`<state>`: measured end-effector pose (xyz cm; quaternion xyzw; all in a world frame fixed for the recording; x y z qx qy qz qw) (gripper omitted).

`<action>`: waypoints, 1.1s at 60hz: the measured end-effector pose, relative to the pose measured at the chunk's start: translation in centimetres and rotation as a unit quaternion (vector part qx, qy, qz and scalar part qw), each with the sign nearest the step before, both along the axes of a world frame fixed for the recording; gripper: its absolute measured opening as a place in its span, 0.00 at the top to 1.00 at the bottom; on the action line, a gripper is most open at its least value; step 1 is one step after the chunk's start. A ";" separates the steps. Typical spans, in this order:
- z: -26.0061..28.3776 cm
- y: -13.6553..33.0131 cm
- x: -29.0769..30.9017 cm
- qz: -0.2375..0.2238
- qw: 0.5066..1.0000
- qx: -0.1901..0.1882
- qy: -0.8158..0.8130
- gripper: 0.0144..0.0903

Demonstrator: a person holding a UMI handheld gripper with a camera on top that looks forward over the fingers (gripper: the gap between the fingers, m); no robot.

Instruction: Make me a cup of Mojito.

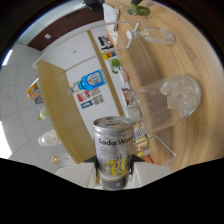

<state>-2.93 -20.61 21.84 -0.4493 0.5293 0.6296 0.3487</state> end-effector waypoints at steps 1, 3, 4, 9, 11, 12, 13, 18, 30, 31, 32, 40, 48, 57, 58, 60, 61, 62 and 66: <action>0.0 0.1 0.1 -0.002 1.000 0.000 0.012 0.52; 0.0 0.1 0.1 -0.004 0.999 0.000 0.034 0.53; 0.1 0.1 0.2 -0.005 0.999 0.001 0.045 0.53; 0.5 0.0 0.3 -0.005 0.998 0.004 0.069 0.53; 0.7 0.0 0.2 -0.001 0.997 0.007 0.076 0.53; 0.8 0.0 0.2 0.000 0.997 0.008 0.076 0.53; 0.8 0.0 0.1 0.001 0.997 0.009 0.074 0.53; 0.9 0.2 -0.1 0.005 0.998 0.011 0.060 0.53; 1.8 0.0 -0.3 0.005 0.996 0.011 -0.085 0.53; 1.9 0.0 -0.3 0.004 0.993 0.011 -0.115 0.53; 1.9 0.0 -0.3 0.003 0.989 0.011 -0.148 0.53; 3.4 -0.2 0.0 -0.016 0.909 0.028 -0.415 0.52; 5.2 0.0 -0.7 -0.027 0.812 0.059 -0.580 0.52; 4.0 0.5 -2.1 -0.029 0.720 0.064 -0.691 0.52; 3.5 0.6 -2.2 -0.028 0.711 0.062 -0.700 0.52; 2.5 0.7 -2.4 -0.023 0.693 0.057 -0.718 0.52; 2.0 0.8 -2.6 -0.020 0.684 0.056 -0.727 0.52; 1.4 0.9 -2.8 -0.016 0.676 0.054 -0.735 0.52; -1.3 1.2 -3.6 0.001 0.650 0.047 -0.759 0.52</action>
